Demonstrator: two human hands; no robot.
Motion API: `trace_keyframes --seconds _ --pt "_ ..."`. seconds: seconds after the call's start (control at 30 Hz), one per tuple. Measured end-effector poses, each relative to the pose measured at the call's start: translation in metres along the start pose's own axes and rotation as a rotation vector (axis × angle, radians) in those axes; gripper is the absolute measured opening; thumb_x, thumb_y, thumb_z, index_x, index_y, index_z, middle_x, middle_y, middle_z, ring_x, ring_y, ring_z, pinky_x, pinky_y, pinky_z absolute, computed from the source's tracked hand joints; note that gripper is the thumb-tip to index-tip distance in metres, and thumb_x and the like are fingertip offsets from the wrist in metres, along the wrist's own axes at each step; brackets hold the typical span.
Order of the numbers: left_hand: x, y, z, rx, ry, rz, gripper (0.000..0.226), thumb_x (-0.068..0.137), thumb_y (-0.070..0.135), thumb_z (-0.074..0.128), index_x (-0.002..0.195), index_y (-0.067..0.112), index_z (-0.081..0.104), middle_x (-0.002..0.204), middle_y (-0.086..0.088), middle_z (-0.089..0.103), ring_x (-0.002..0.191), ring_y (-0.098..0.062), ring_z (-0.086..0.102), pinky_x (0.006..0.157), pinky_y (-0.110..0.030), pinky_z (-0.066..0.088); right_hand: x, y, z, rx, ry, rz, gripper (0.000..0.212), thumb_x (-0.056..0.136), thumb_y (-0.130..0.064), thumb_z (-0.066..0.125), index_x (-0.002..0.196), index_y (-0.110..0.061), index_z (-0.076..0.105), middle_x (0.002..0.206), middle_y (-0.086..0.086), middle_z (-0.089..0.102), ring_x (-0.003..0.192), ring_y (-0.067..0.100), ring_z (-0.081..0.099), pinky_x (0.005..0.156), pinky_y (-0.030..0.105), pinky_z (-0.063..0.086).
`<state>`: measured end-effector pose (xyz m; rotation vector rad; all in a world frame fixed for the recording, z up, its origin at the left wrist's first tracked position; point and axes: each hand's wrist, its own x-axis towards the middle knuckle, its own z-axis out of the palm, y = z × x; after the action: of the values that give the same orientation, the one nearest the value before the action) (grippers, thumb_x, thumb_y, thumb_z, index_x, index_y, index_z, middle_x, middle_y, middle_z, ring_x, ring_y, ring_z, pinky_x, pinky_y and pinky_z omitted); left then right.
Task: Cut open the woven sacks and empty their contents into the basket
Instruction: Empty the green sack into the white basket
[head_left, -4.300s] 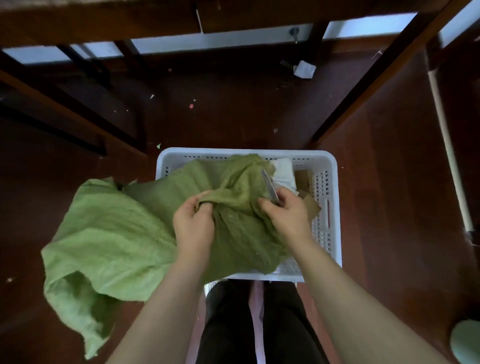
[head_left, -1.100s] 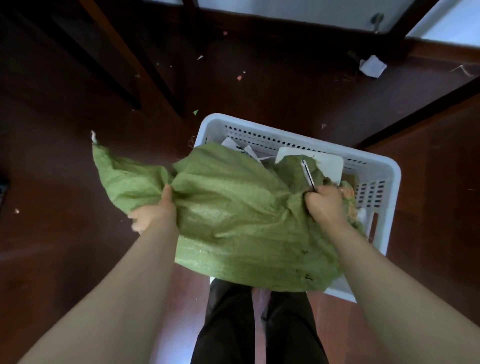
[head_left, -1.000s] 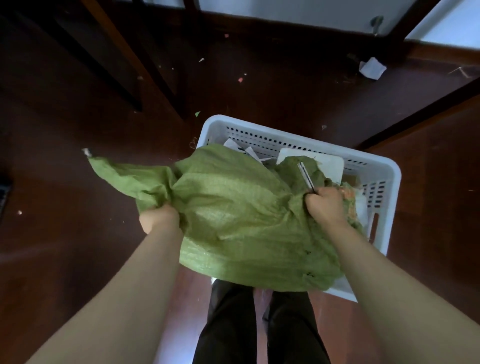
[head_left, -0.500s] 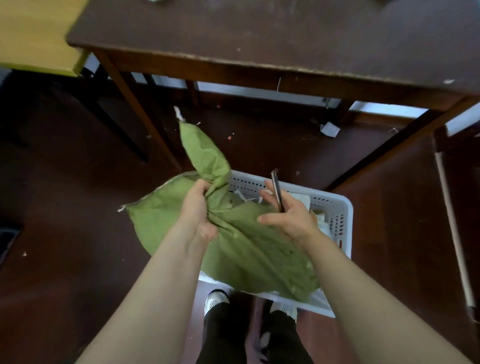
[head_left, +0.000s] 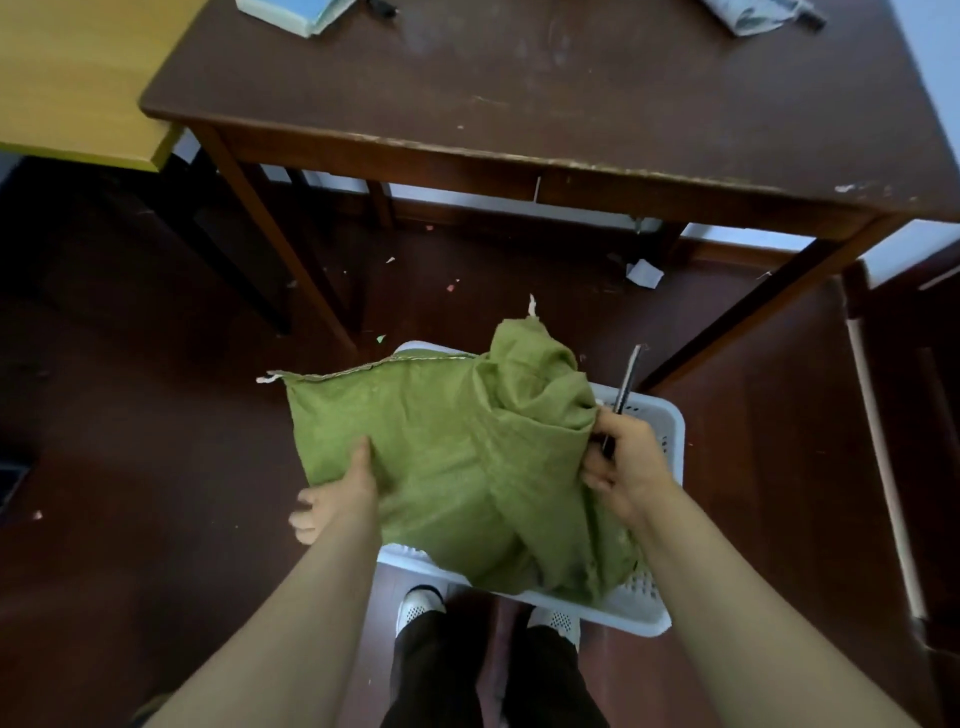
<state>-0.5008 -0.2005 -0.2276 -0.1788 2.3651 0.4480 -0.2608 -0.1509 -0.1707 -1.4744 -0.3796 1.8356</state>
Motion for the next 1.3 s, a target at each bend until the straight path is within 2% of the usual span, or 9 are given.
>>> trace_keyframes --seconds 0.13,0.23,0.3,0.4,0.47,0.63,0.83,1.17,1.3 --pt "0.029 -0.008 0.016 -0.223 -0.058 0.0 0.113 0.071 0.069 0.064 0.152 0.011 0.01 0.152 -0.013 0.032 0.138 -0.036 0.031 0.114 -0.048 0.024 0.002 -0.002 -0.019 0.029 0.051 -0.004 0.027 0.087 -0.01 0.044 0.061 -0.016 0.044 0.039 -0.006 0.029 0.025 0.005 0.018 0.028 0.011 0.013" --pt "0.026 -0.008 0.012 -0.384 -0.07 0.079 0.055 0.087 0.04 0.063 0.133 0.01 0.053 0.115 -0.008 0.063 0.101 -0.025 0.06 0.096 -0.035 0.043 0.004 -0.007 -0.029 0.065 0.1 -0.022 0.027 0.088 -0.012 0.046 0.061 -0.016 0.045 0.039 -0.006 0.031 0.025 0.005 0.019 0.028 0.011 0.013" --pt "0.016 -0.002 0.003 -0.448 -0.04 0.142 0.031 0.091 0.024 0.057 0.116 0.007 0.066 0.09 -0.006 0.066 0.075 -0.017 0.055 0.081 -0.028 0.043 0.005 -0.011 -0.03 0.063 0.13 -0.04 0.024 0.087 -0.012 0.048 0.063 -0.016 0.046 0.04 -0.005 0.033 0.025 0.006 0.019 0.029 0.01 0.014" --pt "0.004 0.009 -0.014 -0.51 -0.022 0.148 0.029 0.094 0.018 0.052 0.113 0.001 0.066 0.105 -0.015 0.067 0.085 -0.021 0.053 0.079 -0.032 0.044 0.002 -0.016 -0.025 0.0 0.15 -0.086 0.026 0.087 -0.006 0.05 0.064 -0.016 0.041 0.039 -0.004 0.031 0.024 0.007 0.019 0.03 0.01 0.015" --pt "-0.006 0.019 -0.026 -0.555 -0.046 0.136 0.029 0.094 0.018 0.051 0.105 -0.005 0.064 0.092 -0.014 0.064 0.085 -0.02 0.052 0.077 -0.034 0.044 -0.005 -0.024 -0.016 0.012 0.149 -0.111 0.032 0.09 -0.002 0.049 0.064 -0.018 0.039 0.036 -0.006 0.03 0.024 0.005 0.019 0.03 0.009 0.014" --pt "-0.035 0.049 -0.045 -0.767 -0.39 0.219 0.021 0.092 0.017 0.059 0.073 0.009 0.056 0.081 -0.006 0.061 0.079 -0.022 0.059 0.076 -0.039 0.05 -0.021 -0.05 0.002 0.163 0.148 -0.231 0.035 0.095 0.001 0.043 0.065 -0.019 0.042 0.038 -0.006 0.03 0.024 0.004 0.02 0.029 0.012 0.013" --pt "-0.061 0.059 -0.071 -0.588 -0.218 0.339 0.038 0.091 0.02 0.059 0.057 0.013 0.045 0.062 -0.001 0.047 0.066 -0.02 0.048 0.066 -0.034 0.04 -0.035 -0.069 0.011 -0.131 0.327 -0.375 0.036 0.091 -0.001 0.051 0.061 -0.018 0.039 0.041 -0.004 0.031 0.028 0.007 0.026 0.033 0.015 0.019" --pt "-0.075 0.056 -0.099 -0.611 -0.259 0.303 0.033 0.093 0.016 0.058 0.063 0.011 0.047 0.067 -0.002 0.05 0.075 -0.021 0.051 0.068 -0.034 0.041 -0.045 -0.089 0.008 -0.278 0.526 -0.566 0.026 0.083 -0.003 0.056 0.058 -0.011 0.054 0.058 0.001 0.047 0.062 0.015 0.044 0.056 0.028 0.033" --pt "-0.101 0.059 -0.099 -0.62 -0.534 0.311 0.02 0.094 0.019 0.058 0.078 0.007 0.061 0.085 -0.011 0.066 0.08 -0.026 0.062 0.079 -0.042 0.051 -0.041 -0.106 0.004 -0.253 0.606 -0.586 0.018 0.08 -0.005 0.055 0.063 -0.009 0.058 0.06 -0.001 0.05 0.06 0.014 0.046 0.058 0.031 0.036"
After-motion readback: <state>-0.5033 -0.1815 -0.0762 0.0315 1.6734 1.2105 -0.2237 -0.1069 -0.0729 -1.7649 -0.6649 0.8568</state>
